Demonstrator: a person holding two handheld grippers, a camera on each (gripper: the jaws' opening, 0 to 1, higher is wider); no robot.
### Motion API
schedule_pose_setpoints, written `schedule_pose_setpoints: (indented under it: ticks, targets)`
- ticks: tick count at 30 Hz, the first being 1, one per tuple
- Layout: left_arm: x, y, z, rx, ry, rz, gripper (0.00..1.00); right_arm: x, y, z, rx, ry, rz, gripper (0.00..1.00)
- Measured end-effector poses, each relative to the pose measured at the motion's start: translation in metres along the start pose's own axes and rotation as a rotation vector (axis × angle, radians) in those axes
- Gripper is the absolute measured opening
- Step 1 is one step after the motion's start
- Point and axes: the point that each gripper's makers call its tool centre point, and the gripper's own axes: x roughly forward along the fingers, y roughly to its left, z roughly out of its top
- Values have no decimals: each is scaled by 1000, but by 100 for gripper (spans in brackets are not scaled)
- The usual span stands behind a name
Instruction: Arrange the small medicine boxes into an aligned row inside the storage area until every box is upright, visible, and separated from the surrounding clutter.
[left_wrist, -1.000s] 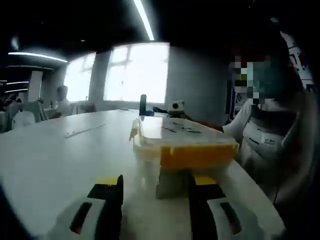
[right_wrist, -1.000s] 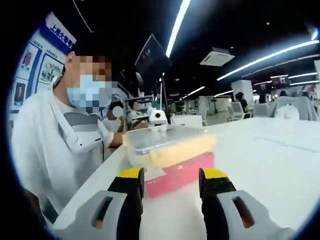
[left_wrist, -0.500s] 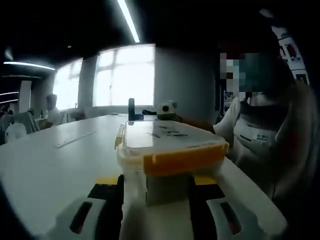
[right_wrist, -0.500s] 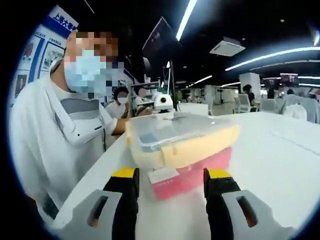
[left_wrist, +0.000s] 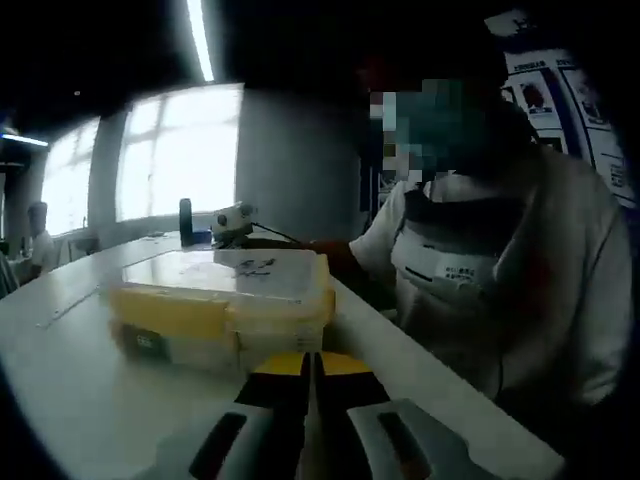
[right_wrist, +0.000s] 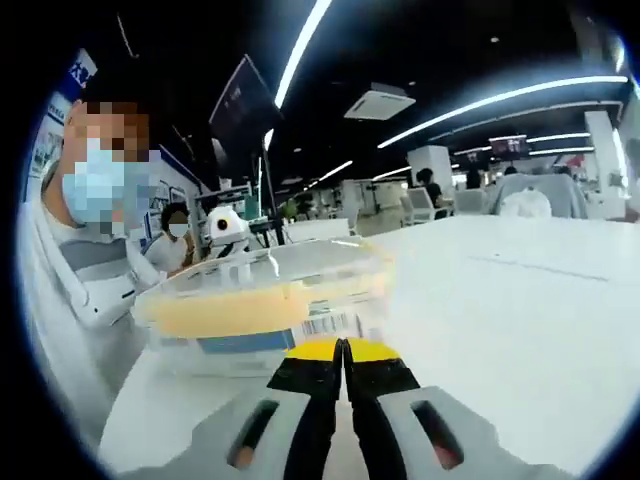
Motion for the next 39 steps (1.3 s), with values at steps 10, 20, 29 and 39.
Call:
schedule_pose_setpoints:
  ticks: [10,20,29,39]
  targets:
    - [-19,48,9,-63,-90,219,0,7,42,-4,-66,19,154,0]
    - [0,23,10,-50,-74,78,0,20,33,0,-50,3,110,0]
    - [-15,20,-6,44,28,118,0,23,34,-2,-164,19,102,0]
    - [-15,66,-19,-82,15,310,0,29,50,-13,-124,53,173,0]
